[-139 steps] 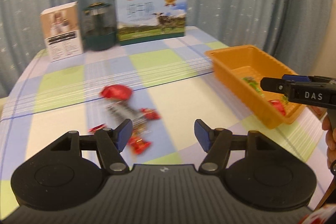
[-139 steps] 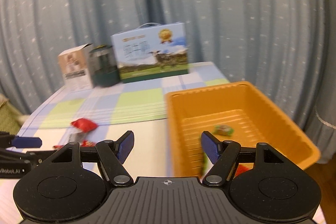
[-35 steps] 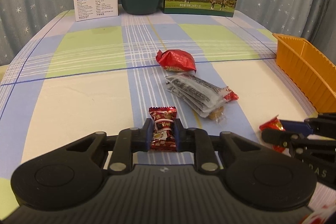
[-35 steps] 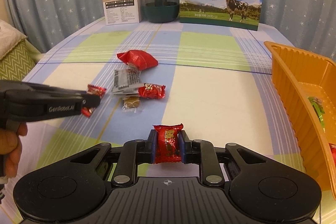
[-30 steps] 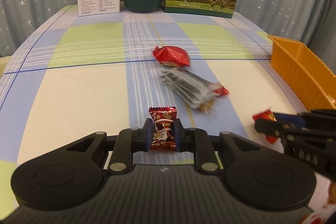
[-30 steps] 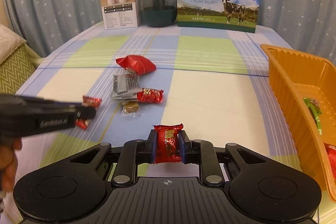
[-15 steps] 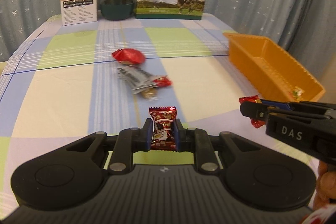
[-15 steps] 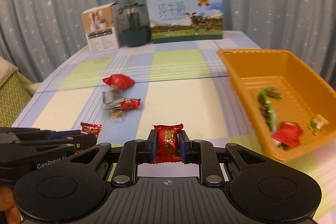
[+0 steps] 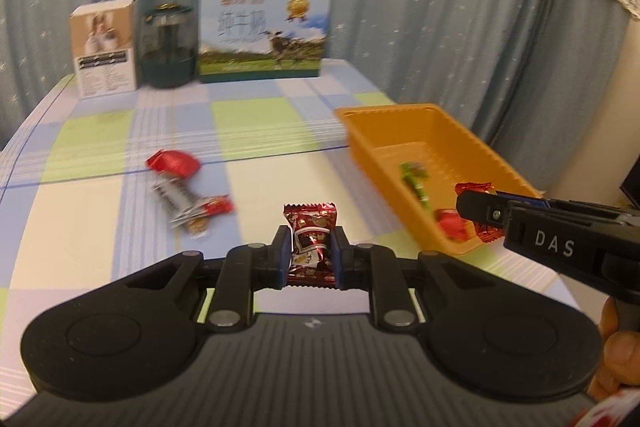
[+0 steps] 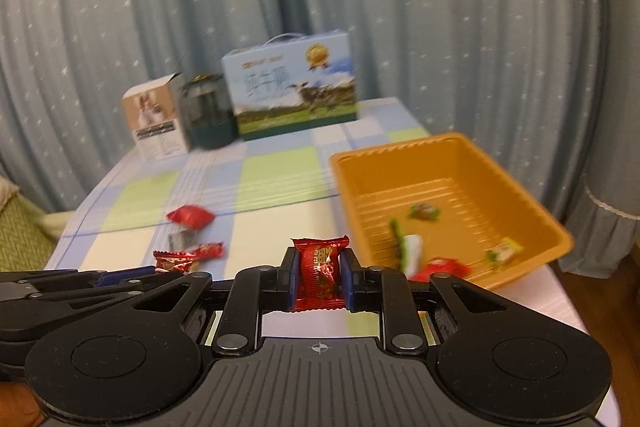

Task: Organize snacks
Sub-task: 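Carry both candies over the orange tray and open both tools to release them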

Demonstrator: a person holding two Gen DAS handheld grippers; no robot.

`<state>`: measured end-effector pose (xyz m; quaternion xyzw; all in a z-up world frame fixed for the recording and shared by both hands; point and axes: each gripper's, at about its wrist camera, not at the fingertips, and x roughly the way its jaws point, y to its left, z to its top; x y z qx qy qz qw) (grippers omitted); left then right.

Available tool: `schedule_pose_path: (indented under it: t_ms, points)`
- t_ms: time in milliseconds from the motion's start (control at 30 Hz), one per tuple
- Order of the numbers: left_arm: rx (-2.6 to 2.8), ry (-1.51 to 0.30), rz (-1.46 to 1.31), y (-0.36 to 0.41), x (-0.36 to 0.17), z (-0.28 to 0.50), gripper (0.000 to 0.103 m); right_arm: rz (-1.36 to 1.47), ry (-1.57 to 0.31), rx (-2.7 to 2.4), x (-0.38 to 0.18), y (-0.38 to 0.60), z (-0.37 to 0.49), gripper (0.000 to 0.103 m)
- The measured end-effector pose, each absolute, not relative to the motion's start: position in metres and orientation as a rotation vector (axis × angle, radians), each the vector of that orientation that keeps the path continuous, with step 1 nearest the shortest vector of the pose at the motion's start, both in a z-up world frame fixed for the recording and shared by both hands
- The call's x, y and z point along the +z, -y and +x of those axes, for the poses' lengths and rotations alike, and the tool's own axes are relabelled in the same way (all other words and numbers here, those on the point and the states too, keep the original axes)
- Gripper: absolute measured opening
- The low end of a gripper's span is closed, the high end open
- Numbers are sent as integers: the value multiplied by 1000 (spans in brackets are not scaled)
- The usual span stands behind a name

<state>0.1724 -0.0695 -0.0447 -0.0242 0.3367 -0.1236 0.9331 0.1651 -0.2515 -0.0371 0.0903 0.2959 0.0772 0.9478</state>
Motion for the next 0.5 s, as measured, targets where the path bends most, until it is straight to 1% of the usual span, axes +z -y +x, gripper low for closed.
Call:
schedule_pose_path:
  t_ms: [267,500]
  points:
    - [-339,-684,-25,109,-33,183,18,210,-590,86,-22,292,169,22]
    - [-415,-685,-7,139,-32,207,18,203,-595,23,-29,328,188,22]
